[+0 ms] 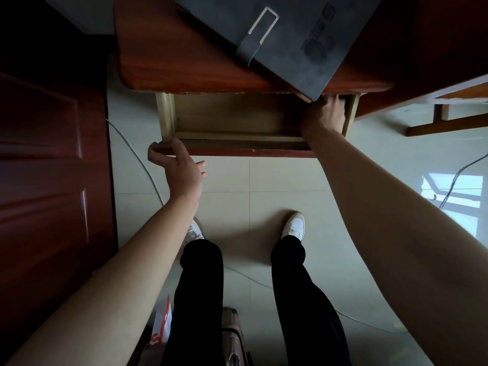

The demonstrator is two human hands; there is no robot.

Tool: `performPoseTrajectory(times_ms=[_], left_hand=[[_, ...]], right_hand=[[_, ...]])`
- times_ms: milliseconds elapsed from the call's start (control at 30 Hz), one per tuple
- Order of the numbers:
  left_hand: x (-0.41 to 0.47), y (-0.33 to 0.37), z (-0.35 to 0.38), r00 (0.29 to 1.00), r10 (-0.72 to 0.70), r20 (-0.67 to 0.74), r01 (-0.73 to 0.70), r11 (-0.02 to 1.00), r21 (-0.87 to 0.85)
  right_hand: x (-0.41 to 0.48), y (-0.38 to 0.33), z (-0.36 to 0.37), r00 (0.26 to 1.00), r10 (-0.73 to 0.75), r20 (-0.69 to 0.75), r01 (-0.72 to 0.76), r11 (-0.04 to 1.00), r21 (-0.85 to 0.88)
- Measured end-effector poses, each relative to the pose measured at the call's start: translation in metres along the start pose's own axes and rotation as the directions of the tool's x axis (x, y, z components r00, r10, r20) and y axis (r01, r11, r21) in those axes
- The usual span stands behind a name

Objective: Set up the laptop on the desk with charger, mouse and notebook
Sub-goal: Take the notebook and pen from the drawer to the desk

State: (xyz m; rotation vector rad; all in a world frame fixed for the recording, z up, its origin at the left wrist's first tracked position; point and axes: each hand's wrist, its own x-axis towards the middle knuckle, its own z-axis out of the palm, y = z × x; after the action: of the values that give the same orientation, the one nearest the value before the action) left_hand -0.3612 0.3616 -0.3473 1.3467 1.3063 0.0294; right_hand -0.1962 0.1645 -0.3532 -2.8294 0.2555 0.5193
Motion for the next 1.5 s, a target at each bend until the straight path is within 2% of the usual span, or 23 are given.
performPoseTrajectory(times_ms=[100,200,300,400,467,533,600,700,800,833,900,933,1000,1100,1300,1400,1500], left_hand=[[-0.001,0.001,0.0,1.0,-0.003,-0.003,0.003,1.0,-0.011],[-0.004,0.004,0.002,1.0,-0.025,-0.002,0.025,0.999,-0.029],[-0.009,0.01,0.004,0.998,-0.066,-0.015,0.065,0.996,-0.056],[-0.014,0.015,0.005,0.995,-0.095,-0.025,0.093,0.994,-0.058],[-0.016,0.018,0.006,0.993,-0.109,-0.043,0.107,0.993,-0.053],[-0.016,0.02,0.007,0.989,-0.132,-0.071,0.128,0.99,-0.058],[-0.014,0.021,0.008,0.984,-0.154,-0.088,0.148,0.987,-0.067],[-0.011,0.023,0.008,0.978,-0.19,-0.083,0.181,0.978,-0.107],[-0.012,0.031,0.008,0.968,-0.233,-0.096,0.215,0.962,-0.166],[-0.013,0.035,0.009,0.963,-0.247,-0.109,0.223,0.956,-0.191],[-0.015,0.042,0.009,0.953,-0.276,-0.122,0.241,0.939,-0.244],[-0.016,0.045,0.009,0.952,-0.283,-0.116,0.246,0.934,-0.259],[-0.02,0.051,0.008,0.954,-0.283,-0.098,0.247,0.93,-0.273],[-0.025,0.058,0.009,0.966,-0.257,-0.035,0.238,0.932,-0.274],[-0.013,0.095,0.028,0.992,-0.122,0.013,0.121,0.958,-0.26],[0.002,0.114,0.034,0.993,-0.114,0.019,0.114,0.943,-0.314],[0.002,0.11,0.03,0.992,-0.118,0.047,0.127,0.949,-0.288]], right_hand=[[-0.001,0.002,0.0,0.997,0.061,0.037,-0.064,0.992,0.11],[-0.016,0.005,-0.007,0.991,-0.111,0.074,0.11,0.994,0.019],[-0.044,0.019,-0.017,0.948,-0.319,-0.024,0.319,0.948,-0.001],[-0.076,0.032,-0.024,0.929,-0.348,-0.124,0.347,0.937,-0.031],[-0.1,0.038,-0.023,0.938,-0.318,-0.137,0.323,0.946,0.016],[-0.121,0.04,-0.018,0.966,-0.231,-0.116,0.252,0.943,0.219],[-0.134,0.039,-0.007,0.995,-0.096,-0.02,0.096,0.904,0.417],[-0.139,0.033,0.005,0.992,0.072,0.103,-0.116,0.835,0.538],[-0.133,0.027,0.01,0.977,0.093,0.19,-0.187,0.802,0.567],[-0.131,0.022,0.008,0.97,0.115,0.216,-0.227,0.755,0.615],[-0.129,0.012,0.0,0.949,0.174,0.264,-0.315,0.569,0.76],[-0.128,0.009,-0.003,0.944,0.19,0.27,-0.329,0.483,0.812],[-0.13,0.004,-0.01,0.953,0.202,0.225,-0.29,0.398,0.87],[-0.128,0.0,-0.021,0.97,0.192,0.148,-0.211,0.369,0.905],[-0.086,-0.024,-0.045,0.984,0.14,0.112,-0.155,0.352,0.923],[-0.07,-0.033,-0.05,0.985,0.132,0.114,-0.156,0.375,0.914],[-0.071,-0.033,-0.052,0.984,0.131,0.124,-0.163,0.344,0.925]])
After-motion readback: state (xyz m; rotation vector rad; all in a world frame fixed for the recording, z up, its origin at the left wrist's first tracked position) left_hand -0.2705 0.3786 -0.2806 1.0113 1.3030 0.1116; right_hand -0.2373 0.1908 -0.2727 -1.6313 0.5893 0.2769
